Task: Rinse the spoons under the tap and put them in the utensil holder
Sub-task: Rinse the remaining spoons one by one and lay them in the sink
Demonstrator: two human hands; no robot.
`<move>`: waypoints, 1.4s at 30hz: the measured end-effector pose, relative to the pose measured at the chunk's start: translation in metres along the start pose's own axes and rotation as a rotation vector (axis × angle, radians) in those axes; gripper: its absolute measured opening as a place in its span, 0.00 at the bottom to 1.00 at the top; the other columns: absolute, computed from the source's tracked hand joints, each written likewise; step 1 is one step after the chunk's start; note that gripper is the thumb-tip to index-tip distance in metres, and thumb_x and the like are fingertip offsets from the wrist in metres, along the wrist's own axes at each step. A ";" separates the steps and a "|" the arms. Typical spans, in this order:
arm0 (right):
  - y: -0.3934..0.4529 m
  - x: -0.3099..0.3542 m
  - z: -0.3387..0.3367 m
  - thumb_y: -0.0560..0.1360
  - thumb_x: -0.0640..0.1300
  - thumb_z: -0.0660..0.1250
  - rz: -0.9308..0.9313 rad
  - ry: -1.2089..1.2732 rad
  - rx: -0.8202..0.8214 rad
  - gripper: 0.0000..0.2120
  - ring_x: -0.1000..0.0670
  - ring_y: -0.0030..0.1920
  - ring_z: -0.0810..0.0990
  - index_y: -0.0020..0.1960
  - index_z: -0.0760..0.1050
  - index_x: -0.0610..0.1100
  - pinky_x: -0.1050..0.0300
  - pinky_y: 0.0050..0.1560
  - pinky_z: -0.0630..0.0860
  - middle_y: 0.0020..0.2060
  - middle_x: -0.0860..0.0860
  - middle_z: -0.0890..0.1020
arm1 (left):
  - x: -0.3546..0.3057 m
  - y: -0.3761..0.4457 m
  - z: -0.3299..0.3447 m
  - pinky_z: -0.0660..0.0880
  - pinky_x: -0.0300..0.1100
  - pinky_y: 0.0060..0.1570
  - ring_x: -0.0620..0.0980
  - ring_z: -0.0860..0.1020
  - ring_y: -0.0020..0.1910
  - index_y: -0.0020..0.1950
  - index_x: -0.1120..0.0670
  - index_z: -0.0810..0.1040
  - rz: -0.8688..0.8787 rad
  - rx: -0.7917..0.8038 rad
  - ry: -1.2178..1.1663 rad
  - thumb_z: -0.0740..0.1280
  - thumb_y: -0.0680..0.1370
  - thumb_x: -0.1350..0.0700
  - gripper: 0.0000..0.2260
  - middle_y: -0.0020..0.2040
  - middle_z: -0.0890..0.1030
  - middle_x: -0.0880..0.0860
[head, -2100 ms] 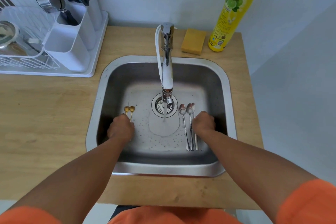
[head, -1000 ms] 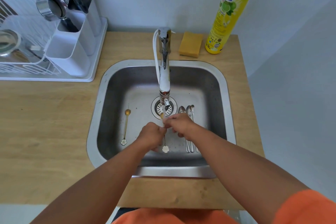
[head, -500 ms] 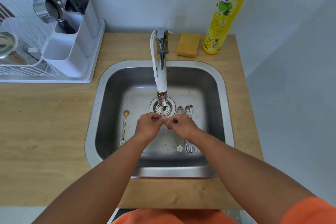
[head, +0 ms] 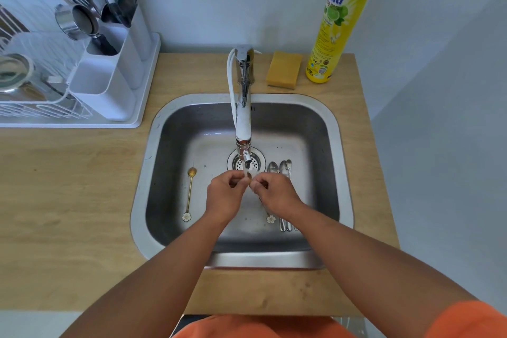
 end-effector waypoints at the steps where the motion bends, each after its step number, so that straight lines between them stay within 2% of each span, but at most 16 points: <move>1: -0.001 0.002 0.000 0.81 0.49 0.68 -0.017 -0.008 -0.009 0.09 0.52 0.38 0.80 0.42 0.80 0.50 0.52 0.44 0.79 0.36 0.54 0.82 | 0.000 0.000 -0.001 0.82 0.43 0.53 0.45 0.84 0.46 0.54 0.53 0.87 -0.003 -0.007 -0.014 0.75 0.79 0.55 0.05 0.45 0.87 0.48; 4: -0.004 0.005 0.002 0.81 0.51 0.68 -0.053 -0.017 -0.012 0.08 0.54 0.37 0.79 0.46 0.82 0.50 0.52 0.42 0.78 0.36 0.55 0.82 | -0.001 0.000 -0.006 0.81 0.39 0.47 0.44 0.84 0.42 0.47 0.50 0.87 -0.010 -0.042 -0.038 0.77 0.76 0.50 0.04 0.40 0.86 0.46; 8: -0.006 0.009 0.004 0.81 0.51 0.67 -0.067 -0.040 -0.024 0.13 0.57 0.33 0.74 0.38 0.76 0.55 0.55 0.36 0.72 0.32 0.57 0.78 | -0.008 0.000 -0.008 0.80 0.39 0.43 0.43 0.84 0.40 0.43 0.48 0.88 0.025 -0.090 0.005 0.74 0.78 0.43 0.10 0.37 0.86 0.44; 10: -0.006 0.009 0.003 0.81 0.49 0.68 -0.062 -0.024 -0.025 0.11 0.55 0.35 0.77 0.39 0.78 0.55 0.54 0.39 0.74 0.34 0.56 0.80 | -0.008 -0.001 -0.009 0.80 0.40 0.42 0.43 0.84 0.39 0.42 0.45 0.86 0.042 -0.097 0.012 0.70 0.80 0.44 0.10 0.36 0.86 0.44; 12: -0.005 0.009 0.002 0.80 0.47 0.68 -0.066 -0.006 -0.018 0.09 0.52 0.37 0.78 0.42 0.80 0.51 0.51 0.43 0.77 0.36 0.54 0.82 | -0.005 -0.001 -0.007 0.80 0.40 0.45 0.43 0.85 0.41 0.43 0.44 0.85 0.039 -0.053 -0.036 0.69 0.82 0.47 0.09 0.38 0.87 0.45; 15: -0.004 0.009 0.002 0.81 0.46 0.67 -0.079 0.018 0.015 0.09 0.54 0.35 0.74 0.43 0.80 0.47 0.53 0.41 0.74 0.35 0.51 0.80 | 0.003 -0.001 -0.005 0.79 0.39 0.47 0.43 0.85 0.45 0.45 0.42 0.86 -0.004 0.066 -0.156 0.69 0.83 0.50 0.08 0.42 0.88 0.45; 19: -0.006 0.012 0.002 0.82 0.45 0.67 -0.121 0.050 0.088 0.10 0.55 0.33 0.71 0.42 0.78 0.45 0.57 0.38 0.70 0.32 0.54 0.76 | 0.016 -0.001 -0.004 0.81 0.42 0.47 0.49 0.84 0.50 0.47 0.43 0.89 -0.180 0.194 -0.356 0.70 0.82 0.52 0.08 0.45 0.88 0.46; 21: -0.008 0.015 0.001 0.82 0.44 0.67 -0.144 0.054 0.111 0.11 0.57 0.32 0.69 0.42 0.78 0.44 0.61 0.35 0.68 0.30 0.55 0.74 | 0.021 -0.003 -0.001 0.81 0.43 0.46 0.49 0.82 0.49 0.47 0.46 0.90 -0.271 0.233 -0.447 0.72 0.79 0.48 0.07 0.44 0.88 0.47; 23: -0.009 0.020 0.000 0.82 0.44 0.67 -0.177 0.049 0.125 0.11 0.58 0.32 0.69 0.42 0.78 0.44 0.64 0.34 0.67 0.30 0.56 0.73 | 0.023 -0.003 0.002 0.80 0.45 0.46 0.49 0.81 0.48 0.46 0.49 0.90 -0.339 0.245 -0.522 0.75 0.72 0.42 0.12 0.42 0.86 0.50; 27: -0.011 0.024 -0.001 0.82 0.43 0.67 -0.221 0.052 0.132 0.09 0.56 0.34 0.71 0.45 0.80 0.44 0.59 0.39 0.70 0.33 0.52 0.77 | 0.024 -0.004 0.011 0.78 0.47 0.47 0.51 0.81 0.47 0.39 0.50 0.88 -0.424 0.261 -0.615 0.80 0.60 0.34 0.21 0.39 0.84 0.50; 29: -0.012 0.023 -0.001 0.82 0.43 0.67 -0.225 0.058 0.122 0.08 0.56 0.35 0.73 0.46 0.81 0.45 0.57 0.40 0.72 0.34 0.54 0.78 | 0.025 -0.005 0.015 0.77 0.47 0.47 0.50 0.81 0.48 0.40 0.49 0.87 -0.434 0.250 -0.628 0.81 0.55 0.32 0.25 0.39 0.84 0.49; 32: -0.012 0.018 -0.004 0.82 0.43 0.67 -0.206 0.069 0.102 0.08 0.55 0.36 0.73 0.45 0.80 0.47 0.54 0.42 0.73 0.34 0.56 0.78 | 0.022 -0.008 0.019 0.76 0.46 0.48 0.49 0.81 0.50 0.42 0.47 0.88 -0.432 0.271 -0.591 0.78 0.61 0.32 0.21 0.42 0.86 0.48; 38: -0.016 0.011 -0.002 0.83 0.42 0.65 -0.167 0.095 0.179 0.10 0.57 0.35 0.72 0.43 0.80 0.44 0.57 0.42 0.71 0.32 0.58 0.77 | 0.020 -0.010 0.022 0.74 0.46 0.50 0.49 0.78 0.53 0.59 0.43 0.87 -0.369 0.365 -0.487 0.68 0.81 0.45 0.10 0.49 0.85 0.48; 40: -0.017 0.012 -0.003 0.83 0.42 0.65 -0.153 0.127 0.180 0.10 0.60 0.34 0.72 0.44 0.81 0.45 0.63 0.41 0.70 0.31 0.60 0.78 | 0.018 -0.009 0.022 0.74 0.46 0.49 0.48 0.78 0.52 0.58 0.43 0.87 -0.368 0.366 -0.466 0.68 0.82 0.46 0.10 0.46 0.85 0.47; 42: -0.018 0.011 -0.004 0.83 0.42 0.65 -0.139 0.148 0.158 0.10 0.60 0.33 0.72 0.45 0.81 0.44 0.61 0.40 0.71 0.32 0.58 0.77 | 0.016 -0.008 0.020 0.74 0.45 0.48 0.49 0.79 0.51 0.56 0.46 0.87 -0.382 0.313 -0.437 0.71 0.80 0.44 0.10 0.43 0.86 0.46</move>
Point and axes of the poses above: each hand's wrist, its own y-axis towards the middle knuckle, its own z-axis out of the palm, x = y × z, the point moved 7 cm from there along y, towards the middle knuckle
